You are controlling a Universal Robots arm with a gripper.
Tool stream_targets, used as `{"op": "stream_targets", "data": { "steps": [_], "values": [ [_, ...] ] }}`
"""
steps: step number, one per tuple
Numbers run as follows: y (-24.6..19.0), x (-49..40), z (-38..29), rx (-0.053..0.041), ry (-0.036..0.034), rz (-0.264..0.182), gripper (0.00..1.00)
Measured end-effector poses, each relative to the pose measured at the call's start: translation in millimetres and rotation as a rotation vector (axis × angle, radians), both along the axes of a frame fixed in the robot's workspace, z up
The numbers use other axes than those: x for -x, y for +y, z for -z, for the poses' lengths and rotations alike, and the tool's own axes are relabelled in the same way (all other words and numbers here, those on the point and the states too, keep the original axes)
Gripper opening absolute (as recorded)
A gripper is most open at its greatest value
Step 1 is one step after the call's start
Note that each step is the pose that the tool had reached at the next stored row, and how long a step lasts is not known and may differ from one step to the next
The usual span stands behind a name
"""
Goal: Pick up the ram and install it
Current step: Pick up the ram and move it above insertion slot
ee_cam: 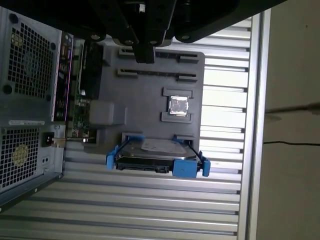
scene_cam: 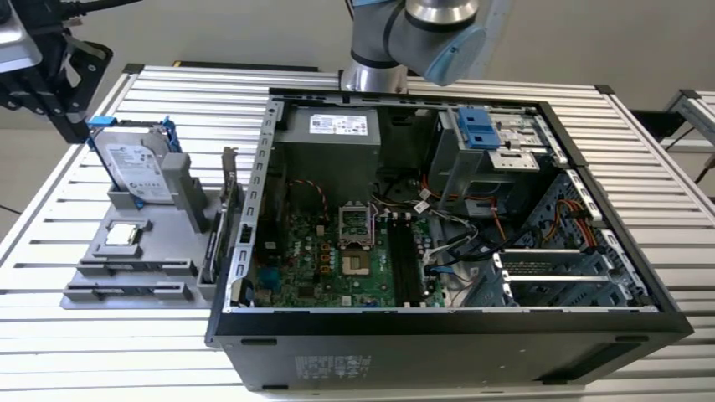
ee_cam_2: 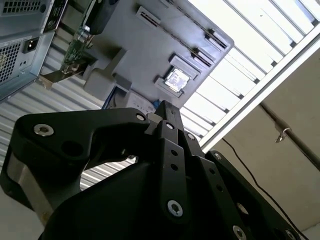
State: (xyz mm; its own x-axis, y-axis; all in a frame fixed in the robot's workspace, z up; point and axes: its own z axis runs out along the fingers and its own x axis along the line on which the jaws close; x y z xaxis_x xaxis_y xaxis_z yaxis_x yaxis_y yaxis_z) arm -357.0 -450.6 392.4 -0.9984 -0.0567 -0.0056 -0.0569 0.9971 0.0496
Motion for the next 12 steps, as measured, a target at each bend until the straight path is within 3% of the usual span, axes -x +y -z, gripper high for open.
{"op": "stream_targets", "data": {
  "steps": [7,12],
  "values": [
    [-4.8,0.0,0.0,0.0001,0.0002,0.0,0.0],
    [-10.7,0.0,0.0,0.0001,0.0007,0.0,0.0]
  ]
}}
